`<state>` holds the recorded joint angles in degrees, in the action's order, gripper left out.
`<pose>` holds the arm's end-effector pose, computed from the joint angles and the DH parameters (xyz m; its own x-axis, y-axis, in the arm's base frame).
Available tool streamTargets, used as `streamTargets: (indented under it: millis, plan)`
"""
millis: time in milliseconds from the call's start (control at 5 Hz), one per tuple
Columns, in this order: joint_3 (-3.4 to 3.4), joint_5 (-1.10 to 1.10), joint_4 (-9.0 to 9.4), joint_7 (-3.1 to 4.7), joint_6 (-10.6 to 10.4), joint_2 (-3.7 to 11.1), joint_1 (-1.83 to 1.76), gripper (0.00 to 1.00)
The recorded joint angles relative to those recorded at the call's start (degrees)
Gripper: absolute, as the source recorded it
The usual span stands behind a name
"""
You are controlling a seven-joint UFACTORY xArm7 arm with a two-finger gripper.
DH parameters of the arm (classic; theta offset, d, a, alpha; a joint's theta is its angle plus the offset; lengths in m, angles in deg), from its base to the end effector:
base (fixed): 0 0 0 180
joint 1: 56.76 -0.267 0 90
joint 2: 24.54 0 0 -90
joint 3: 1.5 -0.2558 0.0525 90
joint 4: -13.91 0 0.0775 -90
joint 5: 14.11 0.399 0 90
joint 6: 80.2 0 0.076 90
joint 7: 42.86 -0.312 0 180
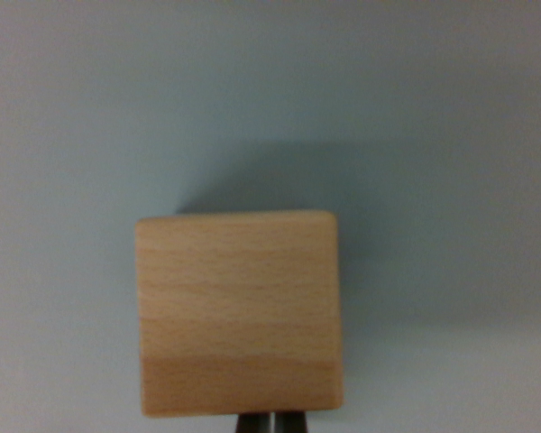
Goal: Push wooden cube
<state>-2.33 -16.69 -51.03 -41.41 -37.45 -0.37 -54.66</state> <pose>0.5369 -0.0175 -0.0870 0.9988 0.0351 -0.0354 0.0360 -0.9991 0.0226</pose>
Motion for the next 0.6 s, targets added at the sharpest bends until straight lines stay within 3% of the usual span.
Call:
streamTargets:
  millis: [200, 400, 600]
  plan:
    - [0.00, 0.00, 0.00, 0.00, 0.0, 0.00, 0.00, 1.00]
    - [-0.01, 0.01, -2.48, 0.00, 0.9, 1.59, -0.04, 1.00]
    - [-0.01, 0.01, -2.48, 0.00, 0.9, 1.59, -0.04, 1.00]
